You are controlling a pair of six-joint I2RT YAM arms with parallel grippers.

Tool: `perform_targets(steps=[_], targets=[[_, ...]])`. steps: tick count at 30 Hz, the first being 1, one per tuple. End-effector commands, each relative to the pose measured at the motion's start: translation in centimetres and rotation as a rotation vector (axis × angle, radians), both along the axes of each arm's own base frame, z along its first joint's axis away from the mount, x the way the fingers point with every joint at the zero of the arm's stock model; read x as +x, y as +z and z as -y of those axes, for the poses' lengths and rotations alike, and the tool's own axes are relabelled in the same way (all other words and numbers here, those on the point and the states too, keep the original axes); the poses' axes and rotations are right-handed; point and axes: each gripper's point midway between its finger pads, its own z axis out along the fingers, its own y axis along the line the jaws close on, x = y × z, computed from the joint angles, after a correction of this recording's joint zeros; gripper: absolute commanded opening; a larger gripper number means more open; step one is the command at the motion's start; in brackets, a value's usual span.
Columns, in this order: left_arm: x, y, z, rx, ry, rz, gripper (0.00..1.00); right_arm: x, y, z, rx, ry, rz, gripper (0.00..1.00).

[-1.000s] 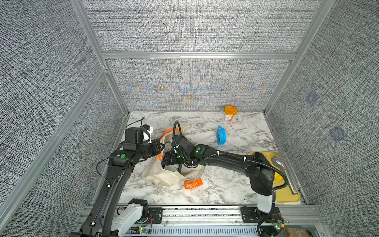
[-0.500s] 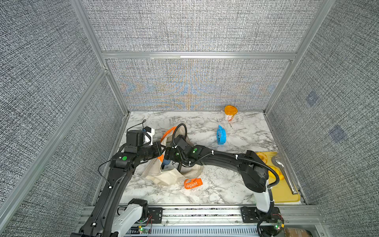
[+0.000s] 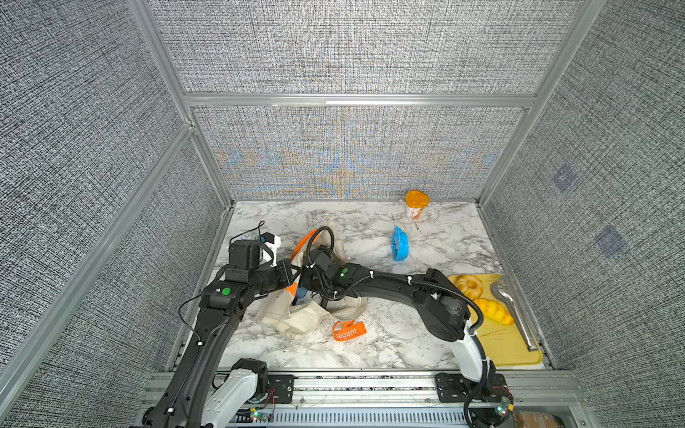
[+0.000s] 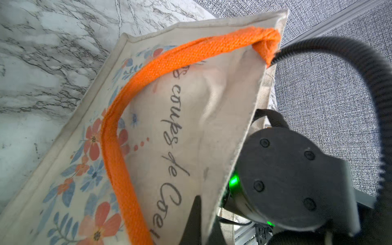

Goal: Take the alarm clock out of the canvas bag
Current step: Pick up the alarm from the canvas bag.

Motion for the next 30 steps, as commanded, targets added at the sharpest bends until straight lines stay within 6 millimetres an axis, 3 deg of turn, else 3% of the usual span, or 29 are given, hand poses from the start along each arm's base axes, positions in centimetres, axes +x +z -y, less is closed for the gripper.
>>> perform_targets(steps=[1,8,17,24,30], targets=[[0.2,0.5,0.2,-0.008,-0.011,0.028,0.00,0.4,0.9,-0.8,0.037,0.005,0.032,0.61],[0.3,0.5,0.1,-0.020,0.004,0.033,0.00,0.5,2.8,0.4,0.014,0.001,0.089,0.42],[0.7,0.7,-0.1,-0.019,0.030,0.056,0.00,-0.9,5.9,2.7,-0.039,0.019,0.107,0.33],[1.2,1.6,-0.8,0.034,0.041,0.098,0.00,-2.2,9.2,5.7,-0.080,0.054,0.157,0.32],[2.2,3.3,-1.5,0.085,0.056,0.143,0.00,-3.3,13.6,8.4,-0.117,0.096,0.235,0.32]])
